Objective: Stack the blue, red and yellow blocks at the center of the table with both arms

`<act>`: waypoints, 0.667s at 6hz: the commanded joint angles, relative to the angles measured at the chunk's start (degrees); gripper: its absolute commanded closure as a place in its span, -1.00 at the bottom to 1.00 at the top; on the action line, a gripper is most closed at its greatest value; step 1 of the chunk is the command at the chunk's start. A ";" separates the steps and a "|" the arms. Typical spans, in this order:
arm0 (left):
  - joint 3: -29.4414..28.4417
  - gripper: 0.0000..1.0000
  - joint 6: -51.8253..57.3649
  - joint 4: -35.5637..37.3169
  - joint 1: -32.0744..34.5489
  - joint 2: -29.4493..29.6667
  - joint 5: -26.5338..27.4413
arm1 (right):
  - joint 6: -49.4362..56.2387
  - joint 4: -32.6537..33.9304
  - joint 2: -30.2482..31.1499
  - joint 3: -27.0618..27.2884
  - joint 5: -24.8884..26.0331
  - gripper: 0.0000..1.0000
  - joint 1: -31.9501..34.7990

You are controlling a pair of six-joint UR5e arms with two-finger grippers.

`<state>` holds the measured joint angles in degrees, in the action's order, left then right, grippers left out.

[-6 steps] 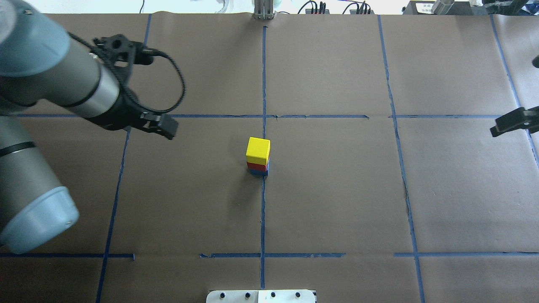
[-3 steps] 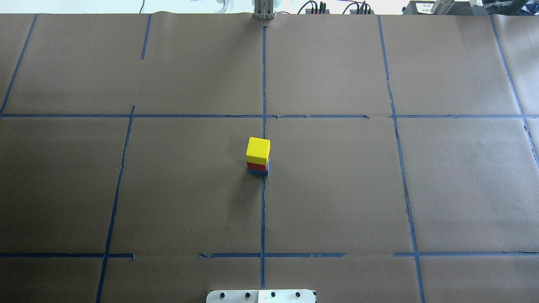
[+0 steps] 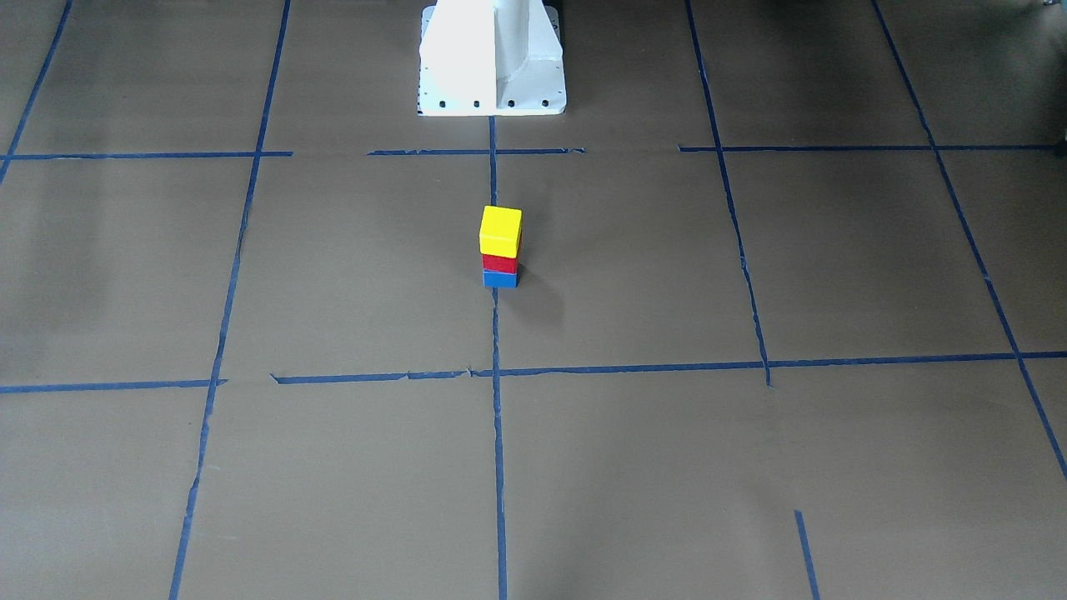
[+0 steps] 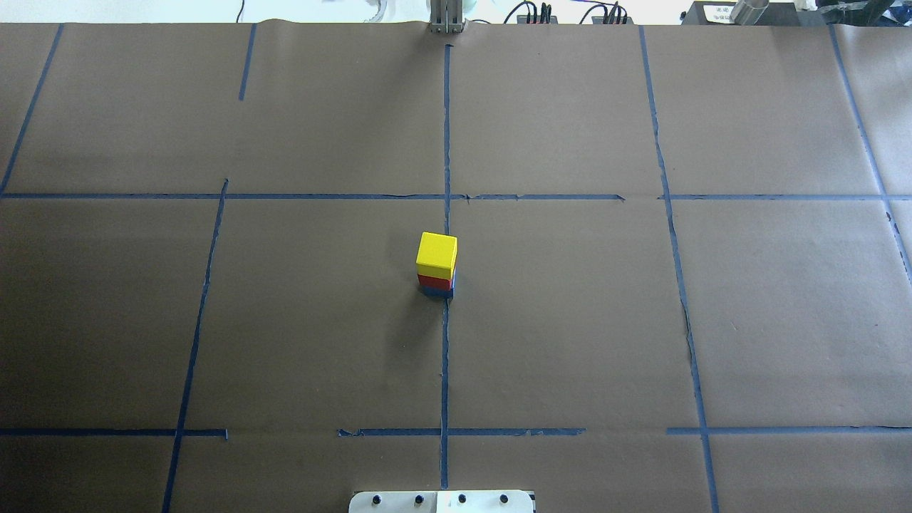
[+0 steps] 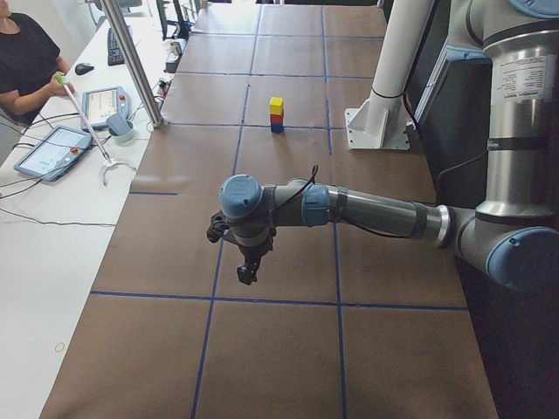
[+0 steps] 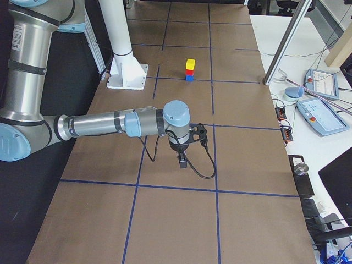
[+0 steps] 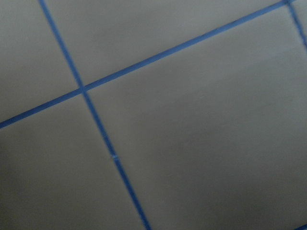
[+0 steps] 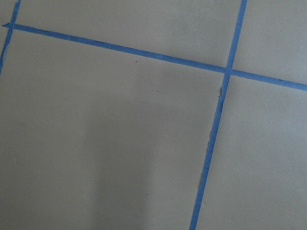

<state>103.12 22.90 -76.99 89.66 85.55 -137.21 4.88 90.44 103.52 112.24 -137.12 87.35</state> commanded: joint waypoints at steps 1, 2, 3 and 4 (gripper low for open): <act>-0.29 -1.00 -2.50 0.08 0.43 0.23 0.28 | -0.13 0.00 0.27 -0.18 0.10 -1.00 0.01; 0.06 -1.00 -2.68 0.61 0.43 0.41 0.10 | -0.14 0.00 0.36 -0.18 0.01 -1.00 0.01; 0.33 -1.00 -2.68 2.35 0.43 0.41 0.10 | -0.14 -0.17 1.06 -0.18 0.19 -1.00 0.01; 0.33 -1.00 -2.68 2.37 0.43 -0.20 0.01 | -0.14 -0.17 1.24 -0.18 0.19 -1.00 0.01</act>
<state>103.36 20.25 -75.06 90.09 85.74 -137.13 4.75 90.31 104.47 112.06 -136.97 87.36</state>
